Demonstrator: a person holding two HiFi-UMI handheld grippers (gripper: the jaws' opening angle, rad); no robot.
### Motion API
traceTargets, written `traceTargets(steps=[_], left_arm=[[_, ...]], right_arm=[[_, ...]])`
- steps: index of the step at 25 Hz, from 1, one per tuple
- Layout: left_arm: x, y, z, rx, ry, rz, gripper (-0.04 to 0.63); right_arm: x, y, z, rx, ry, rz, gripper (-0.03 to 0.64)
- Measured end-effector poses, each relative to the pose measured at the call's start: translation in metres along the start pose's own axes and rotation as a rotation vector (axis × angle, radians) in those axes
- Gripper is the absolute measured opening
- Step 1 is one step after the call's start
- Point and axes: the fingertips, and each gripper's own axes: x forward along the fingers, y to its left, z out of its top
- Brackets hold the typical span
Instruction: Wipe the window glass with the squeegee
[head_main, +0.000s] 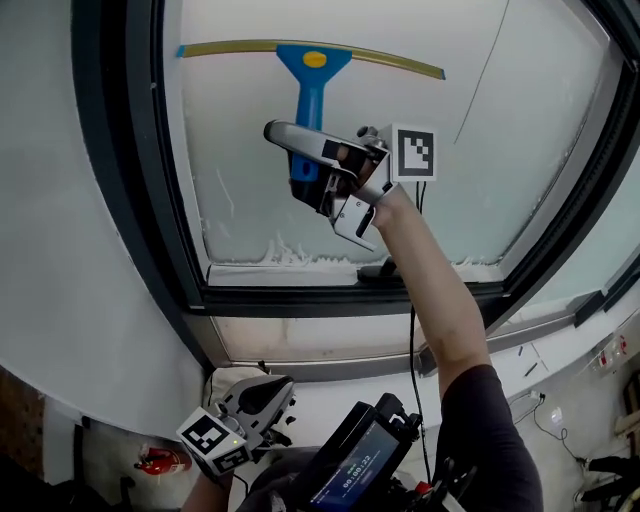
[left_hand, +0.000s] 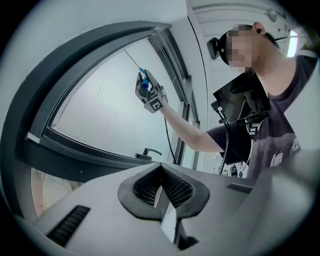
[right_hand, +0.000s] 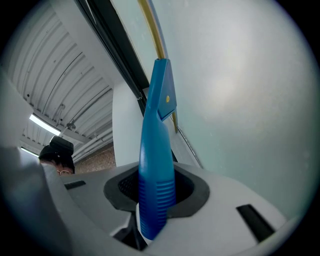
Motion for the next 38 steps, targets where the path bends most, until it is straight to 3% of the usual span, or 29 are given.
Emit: traceTargets(steps=[15,23,31,38], left_arm=[[0.002,-0.011,-0.004,0.001,0.040,-0.018,0.005],[-0.005,-0.002,0.025,0.061,-0.032,-0.006,0.005],[-0.008,-0.001,0.004,0.052,-0.036,-0.013,0.005],[-0.001,-0.006,0.011,0.033,-0.018,-0.016,0.005]], right_arm=[[-0.021,-0.017,-0.054,0.082,-0.001,-0.042,0.095],[-0.027,-0.024,-0.068,0.088,0.001,-0.067,0.095],[-0.036,-0.023,-0.101,0.078,0.012,-0.054,0.095],[-0.039,-0.031,-0.112,0.144,0.011,-0.066,0.095]])
